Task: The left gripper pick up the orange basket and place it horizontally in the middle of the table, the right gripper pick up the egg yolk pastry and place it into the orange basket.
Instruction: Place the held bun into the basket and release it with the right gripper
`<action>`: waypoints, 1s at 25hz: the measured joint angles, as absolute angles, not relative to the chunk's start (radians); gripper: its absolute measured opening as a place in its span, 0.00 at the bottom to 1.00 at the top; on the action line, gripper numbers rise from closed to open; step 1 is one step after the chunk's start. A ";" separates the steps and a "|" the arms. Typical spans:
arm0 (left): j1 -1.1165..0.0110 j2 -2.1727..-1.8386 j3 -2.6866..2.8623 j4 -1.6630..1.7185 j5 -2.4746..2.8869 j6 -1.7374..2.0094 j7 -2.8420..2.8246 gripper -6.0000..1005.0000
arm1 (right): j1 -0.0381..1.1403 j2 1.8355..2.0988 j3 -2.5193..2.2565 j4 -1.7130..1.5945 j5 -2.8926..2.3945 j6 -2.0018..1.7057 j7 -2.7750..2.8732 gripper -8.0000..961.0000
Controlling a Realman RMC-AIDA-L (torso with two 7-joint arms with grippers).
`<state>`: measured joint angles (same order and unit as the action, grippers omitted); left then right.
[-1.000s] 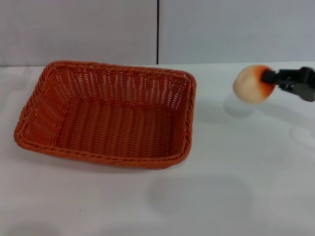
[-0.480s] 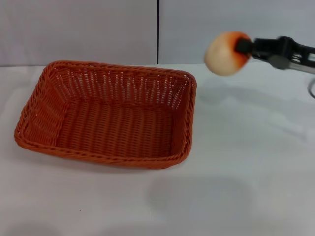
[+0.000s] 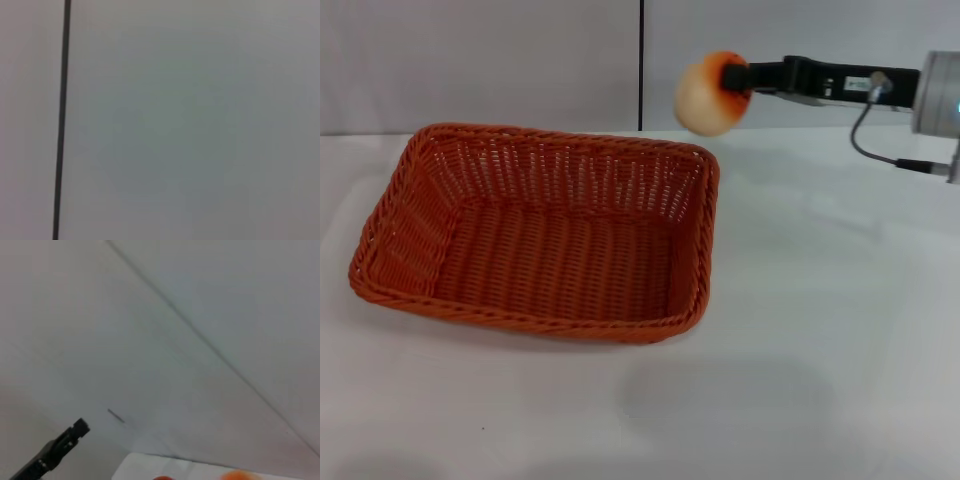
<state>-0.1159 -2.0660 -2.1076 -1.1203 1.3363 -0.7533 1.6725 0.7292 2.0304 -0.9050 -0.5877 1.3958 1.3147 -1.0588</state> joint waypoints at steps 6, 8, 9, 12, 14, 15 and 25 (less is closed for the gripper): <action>-0.124 -2.065 -2.108 -1.129 1.336 -0.783 1.673 0.57 | 0.745 2.036 -0.990 -0.567 1.480 1.318 -1.064 0.05; -0.125 -2.065 -2.106 -1.129 1.335 -0.789 1.674 0.57 | 0.751 2.039 -1.034 -0.563 1.506 1.317 -1.064 0.05; -0.125 -2.064 -2.104 -1.129 1.335 -0.791 1.674 0.57 | 0.756 2.042 -1.058 -0.556 1.520 1.314 -1.064 0.05; -0.126 -2.064 -2.100 -1.129 1.339 -0.794 1.676 0.57 | 0.774 2.051 -1.107 -0.541 1.537 1.301 -1.065 0.05; -0.127 -2.064 -2.099 -1.126 1.340 -0.797 1.682 0.57 | 0.786 2.059 -1.141 -0.538 1.538 1.287 -1.065 0.05; -0.128 -2.064 -2.098 -1.122 1.339 -0.802 1.693 0.57 | 0.797 2.067 -1.185 -0.534 1.539 1.259 -1.063 0.05; -0.128 -2.065 -2.105 -1.113 1.336 -0.839 1.731 0.57 | 0.831 2.082 -1.286 -0.501 1.557 1.187 -1.058 0.15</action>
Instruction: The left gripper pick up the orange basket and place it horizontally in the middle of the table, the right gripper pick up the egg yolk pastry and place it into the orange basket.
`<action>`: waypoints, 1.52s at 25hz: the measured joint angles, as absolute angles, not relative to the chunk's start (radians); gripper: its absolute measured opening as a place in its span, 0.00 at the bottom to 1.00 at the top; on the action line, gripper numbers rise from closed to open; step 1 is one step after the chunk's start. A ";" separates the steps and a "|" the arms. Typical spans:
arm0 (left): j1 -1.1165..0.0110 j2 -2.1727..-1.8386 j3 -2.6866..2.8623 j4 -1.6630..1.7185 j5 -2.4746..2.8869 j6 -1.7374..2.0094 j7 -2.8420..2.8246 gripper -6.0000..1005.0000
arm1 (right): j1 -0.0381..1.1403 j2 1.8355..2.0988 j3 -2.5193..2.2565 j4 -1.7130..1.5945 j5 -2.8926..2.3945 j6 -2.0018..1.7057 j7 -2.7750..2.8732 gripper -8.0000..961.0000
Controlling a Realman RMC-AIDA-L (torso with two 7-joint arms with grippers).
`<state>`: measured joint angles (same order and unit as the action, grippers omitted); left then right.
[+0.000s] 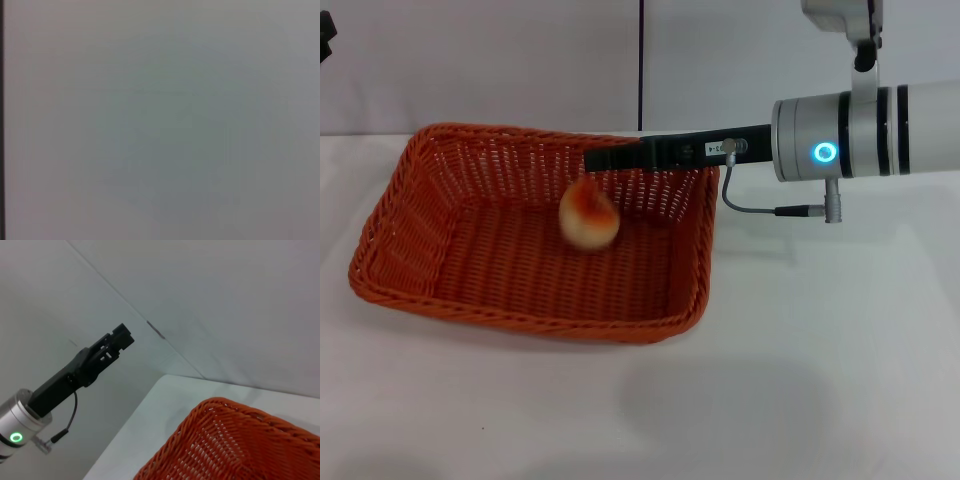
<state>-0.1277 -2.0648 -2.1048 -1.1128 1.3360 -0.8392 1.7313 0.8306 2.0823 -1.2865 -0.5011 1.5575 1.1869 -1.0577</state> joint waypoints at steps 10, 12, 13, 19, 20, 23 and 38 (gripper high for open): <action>-0.127 -2.064 -2.106 -1.104 1.335 -0.854 1.742 0.57 | 0.737 2.075 -1.270 -0.642 1.611 1.306 -1.071 0.54; -0.127 -2.064 -2.106 -1.103 1.334 -0.857 1.750 0.57 | 0.652 2.073 -1.256 -0.776 1.658 1.381 -1.112 0.63; -0.127 -2.064 -2.106 -1.103 1.334 -0.857 1.750 0.57 | 0.652 2.073 -1.256 -0.776 1.658 1.381 -1.112 0.64; -0.127 -2.063 -2.151 -1.077 1.333 -0.868 1.777 0.57 | 0.430 2.076 -1.104 -0.987 1.689 1.525 -1.250 0.64; -0.127 -2.063 -2.151 -1.077 1.333 -0.868 1.777 0.59 | 0.430 2.076 -1.104 -0.987 1.689 1.525 -1.250 0.64; -0.122 -2.063 -2.179 -1.065 1.332 -0.894 1.796 0.60 | 0.360 2.081 -0.995 -0.990 1.689 1.583 -1.331 0.64; -0.100 -2.063 -2.594 -0.725 1.205 -1.439 2.105 0.60 | 0.217 2.076 -0.580 -0.775 1.646 1.684 -1.708 0.64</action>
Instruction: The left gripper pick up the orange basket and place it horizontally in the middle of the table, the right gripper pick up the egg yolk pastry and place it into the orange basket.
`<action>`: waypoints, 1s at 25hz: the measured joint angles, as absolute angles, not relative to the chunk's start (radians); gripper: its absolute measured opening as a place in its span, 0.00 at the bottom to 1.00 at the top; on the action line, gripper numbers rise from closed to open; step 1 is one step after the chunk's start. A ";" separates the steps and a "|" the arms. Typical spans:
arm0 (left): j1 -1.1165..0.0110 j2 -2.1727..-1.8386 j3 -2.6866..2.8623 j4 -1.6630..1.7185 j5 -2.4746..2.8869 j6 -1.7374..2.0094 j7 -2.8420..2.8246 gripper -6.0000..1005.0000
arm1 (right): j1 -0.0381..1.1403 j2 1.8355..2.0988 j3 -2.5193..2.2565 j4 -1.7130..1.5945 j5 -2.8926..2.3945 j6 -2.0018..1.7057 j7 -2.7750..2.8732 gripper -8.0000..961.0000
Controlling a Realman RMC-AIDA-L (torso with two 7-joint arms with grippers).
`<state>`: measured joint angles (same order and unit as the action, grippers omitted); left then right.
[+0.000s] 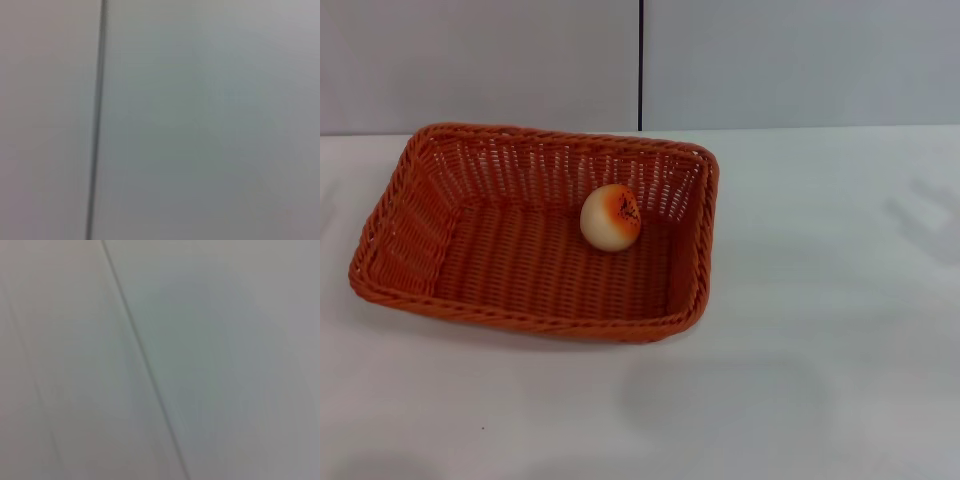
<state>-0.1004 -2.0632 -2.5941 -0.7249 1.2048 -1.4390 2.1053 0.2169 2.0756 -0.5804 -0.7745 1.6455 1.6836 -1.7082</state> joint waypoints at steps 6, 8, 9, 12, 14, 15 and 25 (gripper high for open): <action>-0.059 -2.066 -2.789 -0.536 1.196 -1.644 2.252 0.59 | 0.249 2.069 -0.532 -0.693 1.688 1.680 -1.787 0.64; -0.053 -2.064 -2.799 -0.511 1.194 -1.650 2.262 0.59 | 0.254 2.069 -0.529 -0.691 1.689 1.680 -1.788 0.64; -0.050 -2.063 -2.802 -0.497 1.194 -1.652 2.275 0.59 | 0.260 2.069 -0.527 -0.690 1.691 1.679 -1.788 0.64; -0.044 -2.062 -2.803 -0.477 1.196 -1.654 2.308 0.59 | 0.274 2.071 -0.528 -0.680 1.693 1.680 -1.789 0.64; -0.041 -2.063 -2.800 -0.466 1.199 -1.656 2.328 0.59 | 0.283 2.072 -0.532 -0.674 1.693 1.678 -1.794 0.64; -0.040 -2.064 -2.799 -0.459 1.200 -1.660 2.332 0.59 | 0.287 2.073 -0.532 -0.669 1.692 1.676 -1.798 0.64; -0.052 -2.059 -2.791 -0.416 1.181 -1.674 2.320 0.59 | 0.256 2.069 -0.509 -0.584 1.761 1.671 -1.875 0.64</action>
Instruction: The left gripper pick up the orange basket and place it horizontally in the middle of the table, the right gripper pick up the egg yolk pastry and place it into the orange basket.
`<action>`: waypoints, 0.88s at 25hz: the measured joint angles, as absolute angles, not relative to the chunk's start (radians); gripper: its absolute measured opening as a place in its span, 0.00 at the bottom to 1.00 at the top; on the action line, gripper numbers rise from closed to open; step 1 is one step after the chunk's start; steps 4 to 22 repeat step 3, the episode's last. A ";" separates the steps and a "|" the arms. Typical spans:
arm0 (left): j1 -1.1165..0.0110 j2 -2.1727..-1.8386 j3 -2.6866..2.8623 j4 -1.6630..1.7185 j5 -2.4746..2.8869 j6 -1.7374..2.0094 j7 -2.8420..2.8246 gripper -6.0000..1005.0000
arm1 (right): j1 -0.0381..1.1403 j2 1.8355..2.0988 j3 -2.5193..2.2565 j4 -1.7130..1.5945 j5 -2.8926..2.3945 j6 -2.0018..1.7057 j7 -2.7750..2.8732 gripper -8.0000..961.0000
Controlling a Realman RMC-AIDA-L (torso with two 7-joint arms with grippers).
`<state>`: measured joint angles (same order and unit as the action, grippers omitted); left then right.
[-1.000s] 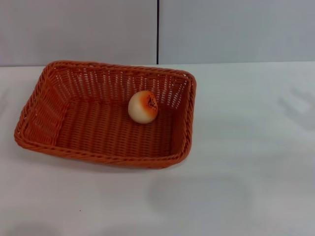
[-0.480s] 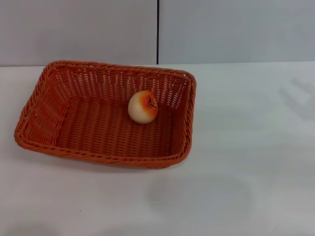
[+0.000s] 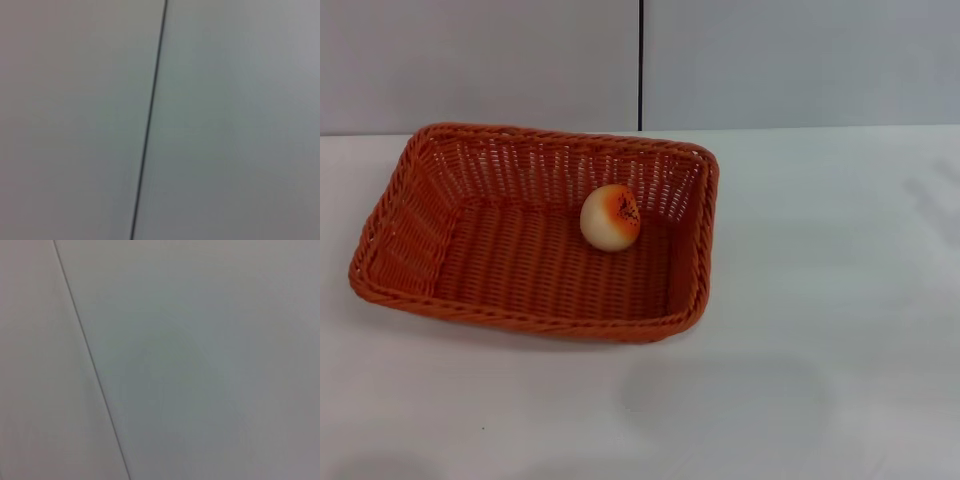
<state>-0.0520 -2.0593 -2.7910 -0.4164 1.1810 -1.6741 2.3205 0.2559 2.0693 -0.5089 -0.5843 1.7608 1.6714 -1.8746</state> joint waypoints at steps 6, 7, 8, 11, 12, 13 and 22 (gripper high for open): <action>-0.064 -2.058 -2.783 -0.434 1.187 -1.683 2.301 0.59 | 0.252 2.070 -0.484 -0.570 1.764 1.663 -1.895 0.64; -0.064 -2.058 -2.783 -0.434 1.187 -1.683 2.301 0.59 | 0.252 2.070 -0.484 -0.570 1.764 1.663 -1.895 0.64; -0.064 -2.058 -2.783 -0.434 1.187 -1.683 2.301 0.59 | 0.252 2.070 -0.484 -0.570 1.764 1.663 -1.895 0.64; -0.064 -2.058 -2.783 -0.434 1.187 -1.683 2.301 0.59 | 0.252 2.070 -0.484 -0.570 1.764 1.663 -1.895 0.64; -0.064 -2.058 -2.783 -0.434 1.187 -1.683 2.301 0.59 | 0.252 2.070 -0.484 -0.570 1.764 1.663 -1.895 0.64; -0.064 -2.058 -2.783 -0.434 1.187 -1.683 2.301 0.59 | 0.252 2.070 -0.484 -0.570 1.764 1.663 -1.895 0.64; -0.064 -2.058 -2.783 -0.434 1.187 -1.683 2.301 0.59 | 0.252 2.070 -0.484 -0.570 1.764 1.663 -1.895 0.64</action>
